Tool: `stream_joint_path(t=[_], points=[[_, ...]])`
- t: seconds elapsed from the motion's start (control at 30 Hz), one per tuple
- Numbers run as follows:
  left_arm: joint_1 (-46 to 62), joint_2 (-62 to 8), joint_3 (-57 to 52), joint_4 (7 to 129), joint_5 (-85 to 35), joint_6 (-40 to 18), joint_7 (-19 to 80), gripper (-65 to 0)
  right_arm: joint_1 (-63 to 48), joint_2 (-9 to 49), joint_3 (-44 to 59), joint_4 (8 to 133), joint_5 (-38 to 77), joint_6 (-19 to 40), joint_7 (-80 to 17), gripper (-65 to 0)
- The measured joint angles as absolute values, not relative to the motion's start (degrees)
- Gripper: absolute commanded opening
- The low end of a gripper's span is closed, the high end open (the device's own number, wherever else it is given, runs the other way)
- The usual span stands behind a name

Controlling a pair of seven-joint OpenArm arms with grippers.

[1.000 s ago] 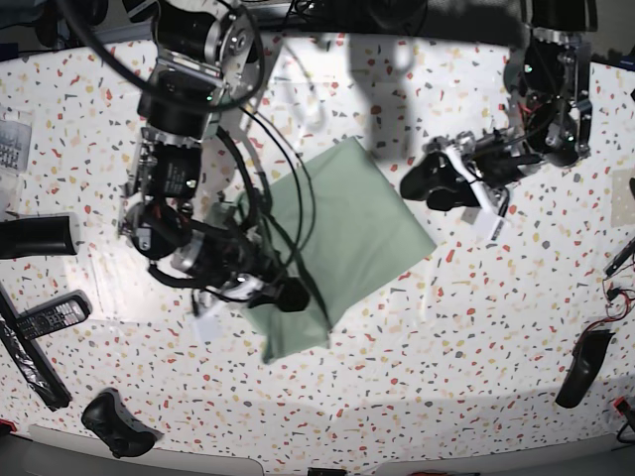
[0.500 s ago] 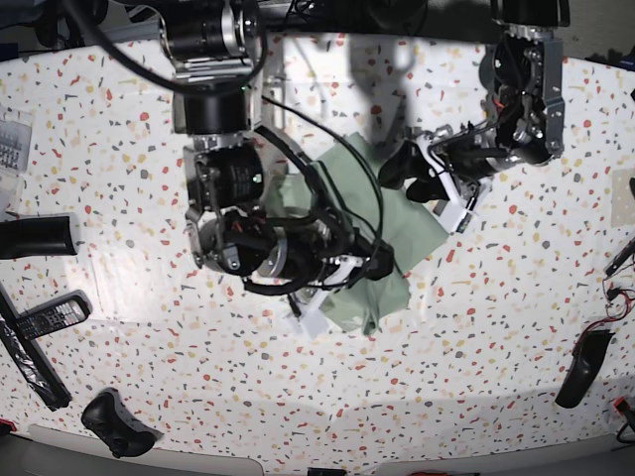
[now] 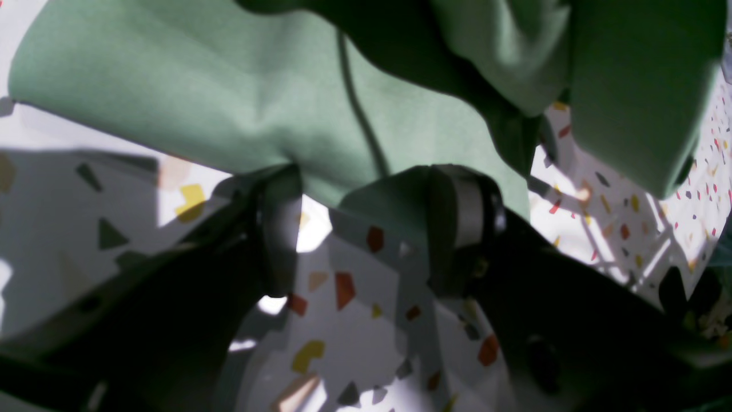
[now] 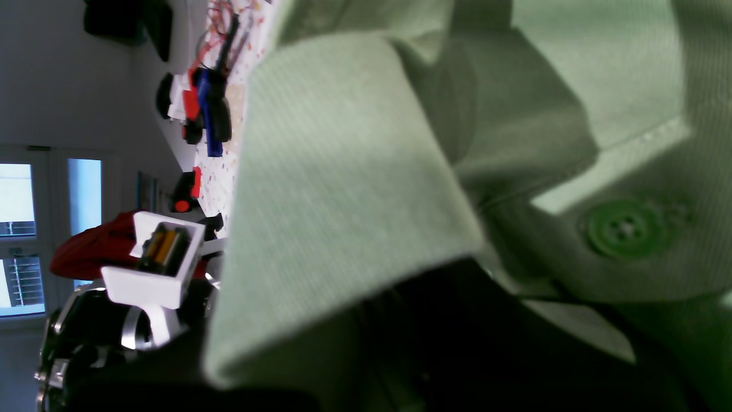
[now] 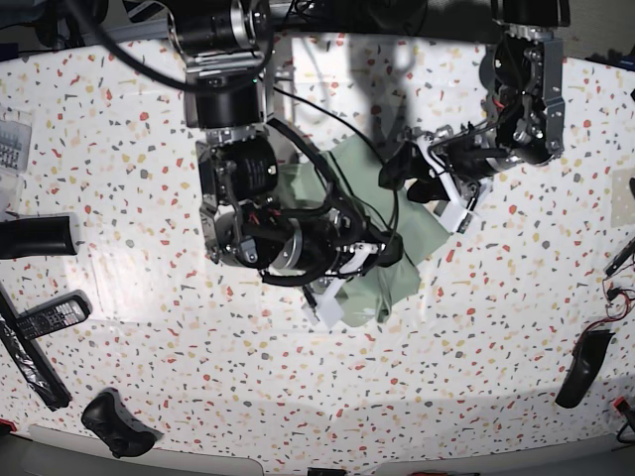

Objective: Fold the T-shirt properly
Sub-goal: 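Lift the strip end with the right gripper and fold it over the middle, then hold the folded bundle with both grippers and flatten it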

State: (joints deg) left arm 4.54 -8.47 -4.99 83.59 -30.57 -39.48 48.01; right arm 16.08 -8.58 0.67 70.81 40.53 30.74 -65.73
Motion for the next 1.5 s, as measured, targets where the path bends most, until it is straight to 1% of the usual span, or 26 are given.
stream_joint_path(t=[0.2,0.3,0.37,0.43,0.5,0.53,0.67,0.8,0.9,0.97,1.0,1.07,1.2,1.3,1.33,1.43,1.5], points=[[1.56,-10.87,-4.99,83.59,-30.55,-39.62,53.87,-32.8,16.12,-8.56,0.67,70.81,40.73,30.74,-65.71,-65.0],[-0.27,-12.64,-5.02,83.59,-31.66,-39.51,58.52,-32.8,16.08,-8.54,0.73,70.81,45.34,30.70,-65.69,-65.0],[-1.45,-13.91,-5.04,83.59,-35.03,-39.51,62.15,-32.8,16.14,-8.56,0.73,70.81,48.86,30.68,-65.67,-58.4],[-2.63,-15.29,-5.02,83.59,-38.02,-39.55,65.34,-32.8,16.21,-8.56,0.73,70.81,49.71,30.65,-65.67,-51.9],[-3.33,-16.91,-4.97,83.59,-40.95,-39.64,67.64,-32.8,16.19,-8.56,0.73,70.81,49.69,30.65,-65.71,-47.5],[-3.49,-17.76,-4.97,83.59,-42.22,-39.64,67.81,-32.8,16.16,-8.56,0.73,70.81,49.69,30.65,-65.71,-46.5],[-3.49,-20.64,-4.93,83.59,-46.76,-39.66,67.99,-32.8,16.19,-8.56,0.73,70.81,49.80,30.65,-65.69,-46.3],[-3.49,-23.33,-4.93,83.59,-48.71,-39.64,68.01,-32.8,16.12,-8.56,0.73,70.81,57.28,30.83,-65.67,-46.3],[-3.49,-25.32,-4.93,83.59,-48.71,-39.38,68.01,-32.8,16.73,-8.56,0.73,70.81,60.95,33.41,-65.69,-46.3],[-3.49,-26.46,-4.93,83.59,-48.75,-36.07,68.18,-32.8,17.43,-8.56,0.73,70.81,63.48,34.96,-65.71,-46.3],[-3.49,-26.94,-4.93,83.59,-48.73,-35.83,68.18,-32.8,17.89,-8.56,0.73,70.81,64.42,35.35,-65.69,-46.3],[-3.49,-27.73,-4.93,83.59,-48.86,-35.86,68.16,-32.8,18.55,-8.56,0.73,70.83,63.09,35.59,-65.67,-46.3],[-3.49,-27.77,-4.93,83.59,-49.15,-35.83,68.18,-32.8,18.06,-8.56,0.73,70.83,54.70,35.59,-65.89,-46.3],[-3.49,-27.77,-4.93,83.59,-50.87,-35.86,68.05,-32.8,18.04,-8.56,0.73,70.81,53.34,35.59,-66.04,-45.5],[-3.51,-27.77,-4.93,83.59,-51.00,-35.86,68.01,-32.8,18.15,-8.56,0.73,70.81,53.52,35.59,-65.82,-43.5],[-3.49,-27.79,-4.93,83.59,-51.00,-35.86,68.03,-32.8,18.24,-8.58,0.73,70.81,53.52,35.62,-65.87,-34.1],[-3.49,-27.77,-4.93,83.59,-51.00,-35.86,68.03,-32.8,18.11,-8.56,0.73,70.81,53.54,35.62,-65.87,-29.8]])
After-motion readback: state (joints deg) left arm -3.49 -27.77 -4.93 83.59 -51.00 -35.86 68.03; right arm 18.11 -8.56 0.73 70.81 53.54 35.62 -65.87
